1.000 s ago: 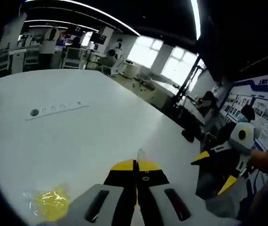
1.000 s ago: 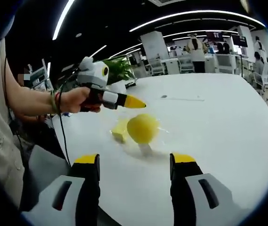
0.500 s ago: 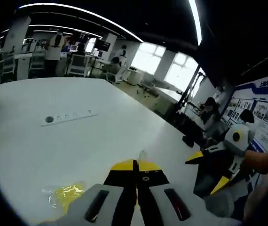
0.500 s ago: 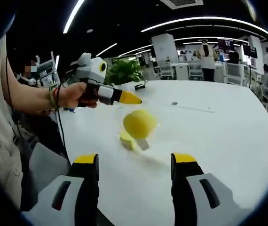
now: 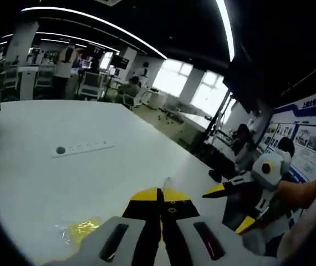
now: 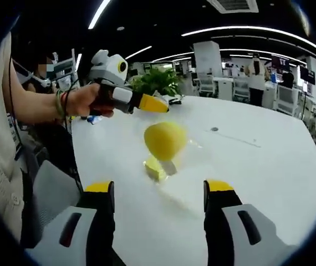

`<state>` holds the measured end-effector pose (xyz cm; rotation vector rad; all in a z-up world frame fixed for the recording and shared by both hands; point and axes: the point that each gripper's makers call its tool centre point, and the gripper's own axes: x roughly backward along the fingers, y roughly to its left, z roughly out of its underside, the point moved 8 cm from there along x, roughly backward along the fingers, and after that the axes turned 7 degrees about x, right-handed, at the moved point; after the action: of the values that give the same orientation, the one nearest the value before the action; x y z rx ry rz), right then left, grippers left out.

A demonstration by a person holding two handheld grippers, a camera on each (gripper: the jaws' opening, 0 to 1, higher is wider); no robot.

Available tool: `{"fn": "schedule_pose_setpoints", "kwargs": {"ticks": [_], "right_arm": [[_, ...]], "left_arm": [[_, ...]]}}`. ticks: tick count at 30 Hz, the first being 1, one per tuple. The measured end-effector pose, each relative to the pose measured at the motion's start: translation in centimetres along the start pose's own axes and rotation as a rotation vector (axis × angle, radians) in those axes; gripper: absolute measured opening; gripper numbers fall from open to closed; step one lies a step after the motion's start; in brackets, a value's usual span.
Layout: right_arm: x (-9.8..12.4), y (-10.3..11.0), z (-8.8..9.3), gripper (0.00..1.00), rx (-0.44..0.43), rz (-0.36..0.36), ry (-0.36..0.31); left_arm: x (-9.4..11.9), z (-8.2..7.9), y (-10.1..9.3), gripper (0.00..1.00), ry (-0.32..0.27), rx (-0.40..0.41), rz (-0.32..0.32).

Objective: Compare the silicone blocks by pressing each to a similar depth, holding the contact briefly, and releasing to observe deformation and rebound differences across the visible hardness samples.

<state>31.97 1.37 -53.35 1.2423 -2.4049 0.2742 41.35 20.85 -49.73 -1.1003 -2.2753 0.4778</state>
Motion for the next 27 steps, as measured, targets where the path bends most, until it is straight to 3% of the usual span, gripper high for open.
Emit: {"fn": "schedule_pose_setpoints", "kwargs": {"ticks": [12, 23, 27], "right_arm": [[-0.1, -2.4, -1.6, 0.63, 0.078, 0.006, 0.019], [-1.6, -3.6, -2.9, 0.65, 0.150, -0.043, 0.044], [-2.4, -4.1, -3.8, 0.65, 0.140, -0.067, 0.018]], "left_arm": [[0.5, 0.0, -0.3, 0.00, 0.007, -0.005, 0.021], [0.5, -0.7, -0.7, 0.00, 0.000, -0.005, 0.042], [0.3, -0.7, -0.9, 0.00, 0.015, -0.021, 0.053]]}}
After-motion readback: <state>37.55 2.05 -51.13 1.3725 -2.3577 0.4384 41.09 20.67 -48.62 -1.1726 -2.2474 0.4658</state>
